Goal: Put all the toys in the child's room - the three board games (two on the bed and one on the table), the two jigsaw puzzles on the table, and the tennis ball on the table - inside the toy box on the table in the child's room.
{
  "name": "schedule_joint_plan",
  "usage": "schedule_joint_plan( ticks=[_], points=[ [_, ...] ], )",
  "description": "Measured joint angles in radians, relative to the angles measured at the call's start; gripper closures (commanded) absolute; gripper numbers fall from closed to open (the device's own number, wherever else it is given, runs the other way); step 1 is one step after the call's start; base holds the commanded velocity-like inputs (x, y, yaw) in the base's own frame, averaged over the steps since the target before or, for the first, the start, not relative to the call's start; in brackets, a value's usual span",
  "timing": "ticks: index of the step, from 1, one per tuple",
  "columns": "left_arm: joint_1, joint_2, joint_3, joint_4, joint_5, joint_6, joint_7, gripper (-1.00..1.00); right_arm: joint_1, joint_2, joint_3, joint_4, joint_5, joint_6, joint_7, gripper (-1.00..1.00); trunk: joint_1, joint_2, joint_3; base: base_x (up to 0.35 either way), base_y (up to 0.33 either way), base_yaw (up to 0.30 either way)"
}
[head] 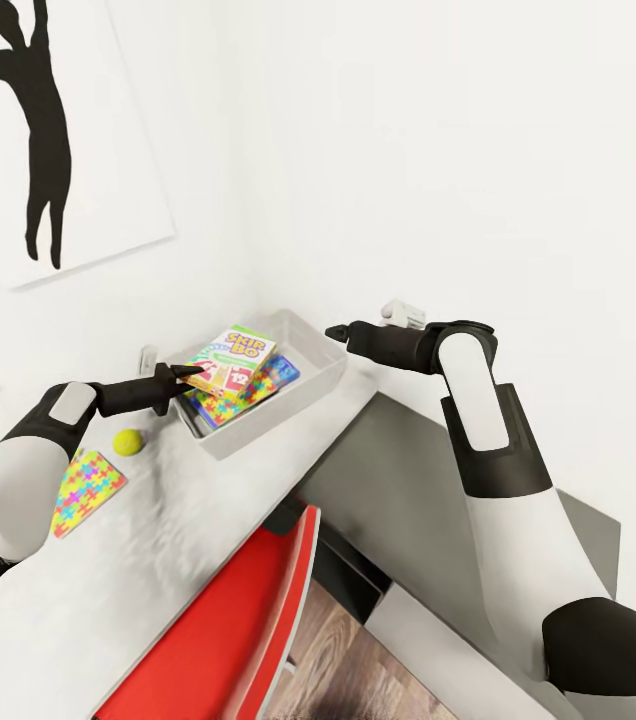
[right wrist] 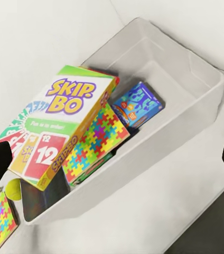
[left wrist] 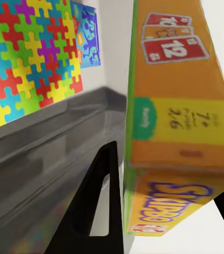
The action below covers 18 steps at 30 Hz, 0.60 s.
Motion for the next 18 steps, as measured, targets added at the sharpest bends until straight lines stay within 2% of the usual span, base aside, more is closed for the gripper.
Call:
schedule_joint_plan(
  ticks=[6,18],
  points=[
    [0.0,0.0,0.0,-0.003,-0.001,0.0,-0.001,1.0,0.001,0.0,0.0,-0.001,0.0,0.0,0.0,-1.0,0.0,0.0,-0.009,0.0,0.0,0.0],
    [0.0,0.001,0.0,-0.035,-0.001,0.0,-0.001,1.0,0.014,-0.001,0.012,-0.003,0.0,0.002,0.001,-1.0,0.0,0.0,-0.01,0.0,0.0,0.0]
  ],
)
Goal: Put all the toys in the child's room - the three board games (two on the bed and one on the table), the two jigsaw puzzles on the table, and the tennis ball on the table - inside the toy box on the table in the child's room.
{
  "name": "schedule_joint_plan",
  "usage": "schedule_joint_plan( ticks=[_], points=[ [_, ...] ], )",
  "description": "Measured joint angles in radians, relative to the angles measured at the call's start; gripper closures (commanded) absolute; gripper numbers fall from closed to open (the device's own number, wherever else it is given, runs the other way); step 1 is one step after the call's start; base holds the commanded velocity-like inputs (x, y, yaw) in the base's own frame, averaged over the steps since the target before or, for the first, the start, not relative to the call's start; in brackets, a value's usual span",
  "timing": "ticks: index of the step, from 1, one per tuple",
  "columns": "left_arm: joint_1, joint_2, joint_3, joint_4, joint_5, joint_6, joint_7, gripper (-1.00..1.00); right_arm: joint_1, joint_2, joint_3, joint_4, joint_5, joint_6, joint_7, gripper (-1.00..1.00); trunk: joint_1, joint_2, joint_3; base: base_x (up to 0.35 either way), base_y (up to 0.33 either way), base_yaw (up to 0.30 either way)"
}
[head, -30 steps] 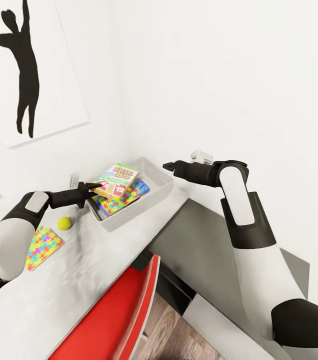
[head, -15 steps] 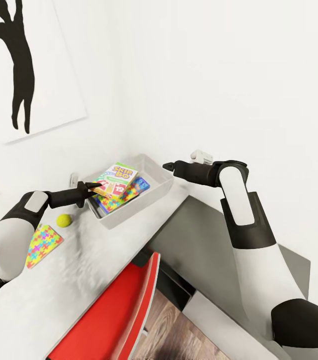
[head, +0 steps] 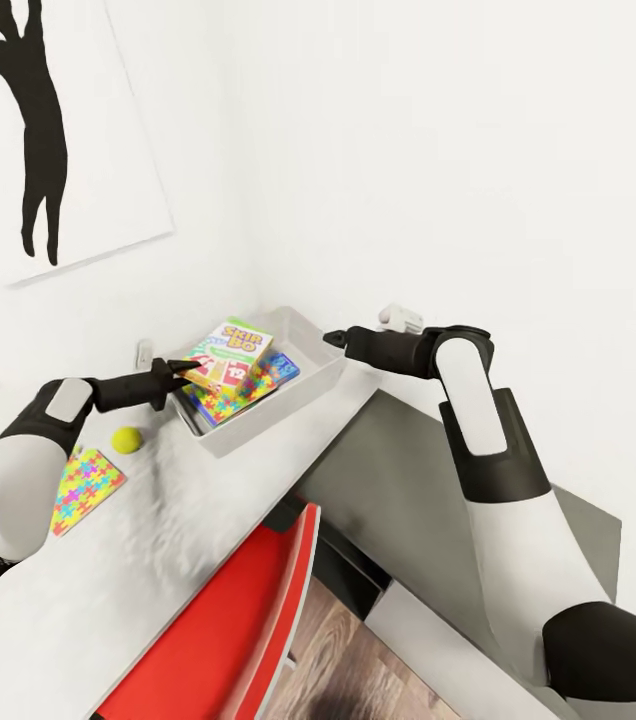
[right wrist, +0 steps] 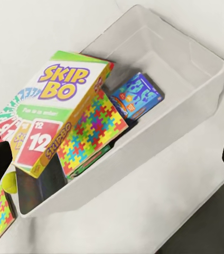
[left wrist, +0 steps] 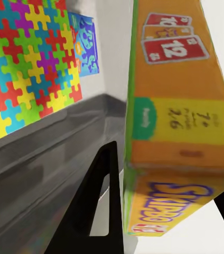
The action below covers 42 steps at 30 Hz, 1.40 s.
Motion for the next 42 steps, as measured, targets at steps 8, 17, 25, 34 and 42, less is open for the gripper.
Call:
schedule_joint_plan(
  ticks=[8,17,25,34,42],
  points=[
    [0.0,-0.002,0.0,-0.028,0.001,0.0,0.002,1.0,0.001,0.001,0.002,-0.005,0.001,-0.003,0.0,-1.0,0.0,0.0,0.0,0.0,0.0,0.0],
    [0.0,-0.002,0.0,-0.029,-0.001,0.0,0.005,1.0,0.001,0.0,0.002,-0.014,0.001,-0.003,-0.001,-1.0,0.0,0.0,0.0,0.0,0.0,0.0],
    [0.001,0.0,0.0,-0.029,0.0,0.0,0.006,-1.0,0.001,0.001,0.003,-0.015,0.001,-0.004,0.0,-1.0,0.0,0.0,0.0,0.0,0.0,0.0],
    [0.0,0.0,0.0,-0.029,0.0,0.003,0.005,-1.0,0.001,0.001,0.005,-0.015,0.001,-0.003,-0.001,-1.0,0.0,0.0,0.0,0.0,0.0,0.0],
    [0.001,0.001,0.001,-0.029,0.0,0.005,-0.002,-1.0,0.001,0.001,0.004,-0.015,0.0,-0.003,-0.001,-1.0,0.0,0.0,0.0,0.0,0.0,0.0]
  ],
)
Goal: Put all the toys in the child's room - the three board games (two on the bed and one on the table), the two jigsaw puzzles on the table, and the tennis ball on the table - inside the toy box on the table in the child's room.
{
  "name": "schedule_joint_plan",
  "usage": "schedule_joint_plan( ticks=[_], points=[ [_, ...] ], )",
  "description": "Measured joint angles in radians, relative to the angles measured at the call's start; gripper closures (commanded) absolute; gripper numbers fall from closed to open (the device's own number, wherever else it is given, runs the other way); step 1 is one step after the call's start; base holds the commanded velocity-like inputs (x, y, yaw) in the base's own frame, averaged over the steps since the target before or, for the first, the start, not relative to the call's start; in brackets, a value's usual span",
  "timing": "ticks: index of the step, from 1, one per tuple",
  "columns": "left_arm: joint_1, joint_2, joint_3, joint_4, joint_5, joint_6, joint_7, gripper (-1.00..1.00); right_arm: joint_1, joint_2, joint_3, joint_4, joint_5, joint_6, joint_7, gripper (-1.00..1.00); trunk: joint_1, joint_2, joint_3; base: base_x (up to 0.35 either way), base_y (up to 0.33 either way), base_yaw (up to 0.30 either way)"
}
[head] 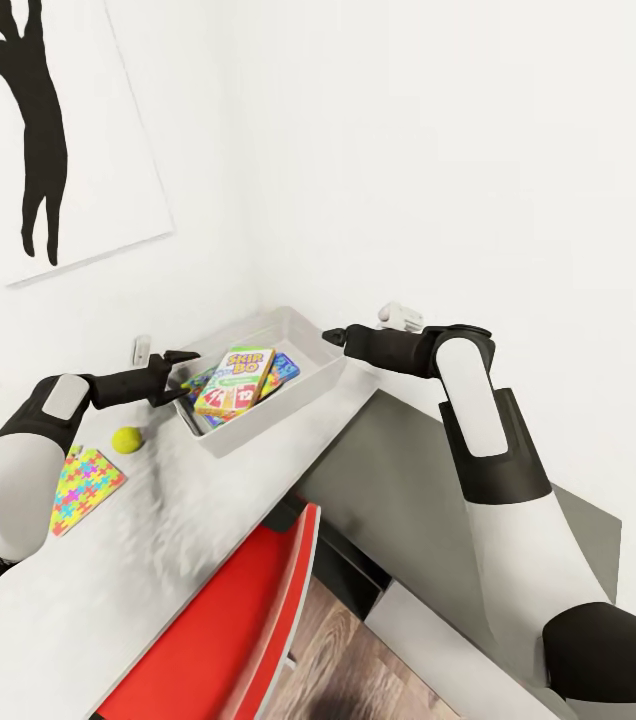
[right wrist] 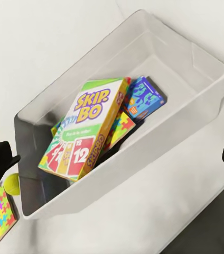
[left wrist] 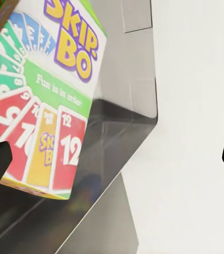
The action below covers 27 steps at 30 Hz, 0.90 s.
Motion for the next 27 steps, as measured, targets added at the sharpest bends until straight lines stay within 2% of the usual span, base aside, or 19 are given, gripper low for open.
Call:
schedule_joint_plan(
  ticks=[13,27],
  points=[
    [0.001,0.002,-0.001,-0.008,0.0,0.002,-0.003,-1.0,0.0,0.0,-0.002,0.002,0.001,-0.001,-0.001,-1.0,0.0,0.0,0.0,-0.015,0.006,0.001],
    [0.001,0.0,-0.001,-0.02,-0.002,-0.003,-0.001,-1.0,0.0,0.0,-0.002,0.004,0.002,-0.002,-0.002,-1.0,0.0,0.0,0.0,-0.007,0.003,0.065]
  ],
)
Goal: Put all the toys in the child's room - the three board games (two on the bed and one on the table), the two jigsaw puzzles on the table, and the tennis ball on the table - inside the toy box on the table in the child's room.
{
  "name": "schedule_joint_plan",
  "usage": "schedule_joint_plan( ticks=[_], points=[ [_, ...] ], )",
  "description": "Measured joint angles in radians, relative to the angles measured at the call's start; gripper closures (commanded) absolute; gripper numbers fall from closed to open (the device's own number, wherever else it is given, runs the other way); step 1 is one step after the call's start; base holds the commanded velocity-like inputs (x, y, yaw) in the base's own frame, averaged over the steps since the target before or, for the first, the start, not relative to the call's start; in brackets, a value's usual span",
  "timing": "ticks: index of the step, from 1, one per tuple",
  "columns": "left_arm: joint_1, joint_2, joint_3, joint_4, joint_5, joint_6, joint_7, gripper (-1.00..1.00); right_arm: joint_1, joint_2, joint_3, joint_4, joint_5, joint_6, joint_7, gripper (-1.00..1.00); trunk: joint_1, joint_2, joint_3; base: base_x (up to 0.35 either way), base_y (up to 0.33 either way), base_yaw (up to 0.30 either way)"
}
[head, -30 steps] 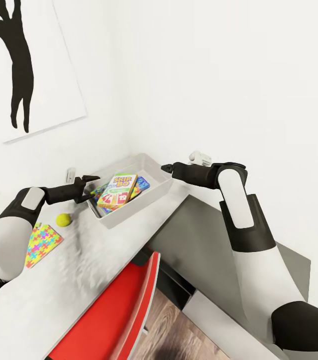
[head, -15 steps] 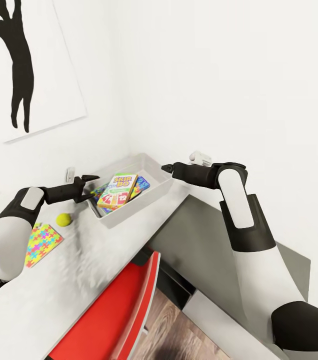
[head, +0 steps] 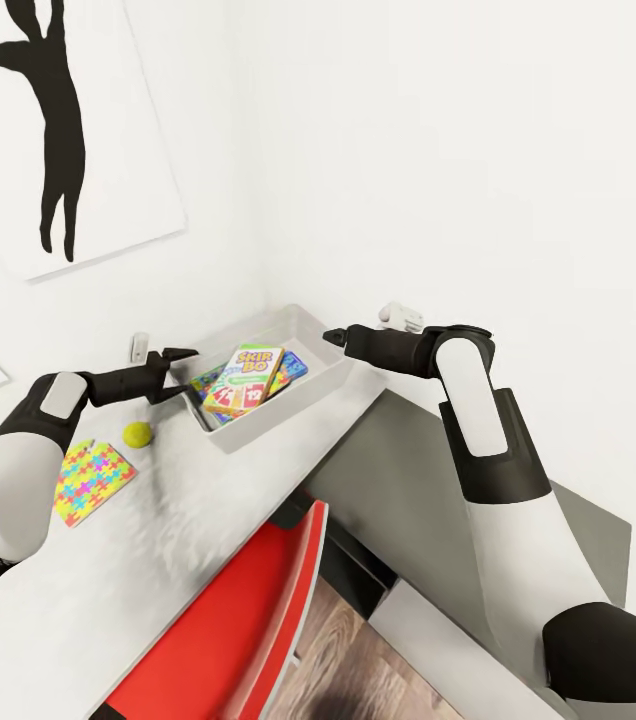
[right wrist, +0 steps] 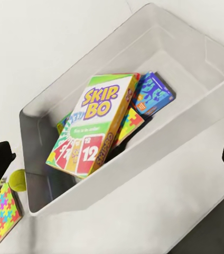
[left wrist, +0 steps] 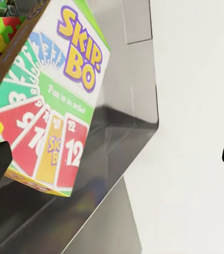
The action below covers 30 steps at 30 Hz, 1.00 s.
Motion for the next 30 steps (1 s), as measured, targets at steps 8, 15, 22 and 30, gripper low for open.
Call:
schedule_joint_plan(
  ticks=[8,15,22,30],
  points=[
    [0.0,-0.001,-0.002,-0.063,-0.001,0.001,0.002,-1.0,0.0,0.0,0.0,0.004,0.0,0.0,0.0,-1.0,0.0,0.0,0.0,-0.033,0.02,0.001],
    [0.0,-0.001,-0.011,-0.076,-0.003,-0.002,0.006,-1.0,0.0,0.0,0.0,0.006,0.001,0.0,0.0,-1.0,0.0,0.0,0.0,-0.015,0.01,0.0],
    [0.0,-0.004,-0.014,-0.077,-0.009,-0.007,0.008,-1.0,0.0,0.0,0.0,0.006,0.0,0.0,0.0,-1.0,0.0,0.0,0.003,0.0,0.0,0.0],
    [0.0,-0.007,-0.015,-0.077,-0.011,-0.007,0.008,-1.0,0.0,0.0,0.0,0.007,0.0,-0.001,0.0,-1.0,0.0,0.0,0.015,0.0,0.0,0.0]
  ],
)
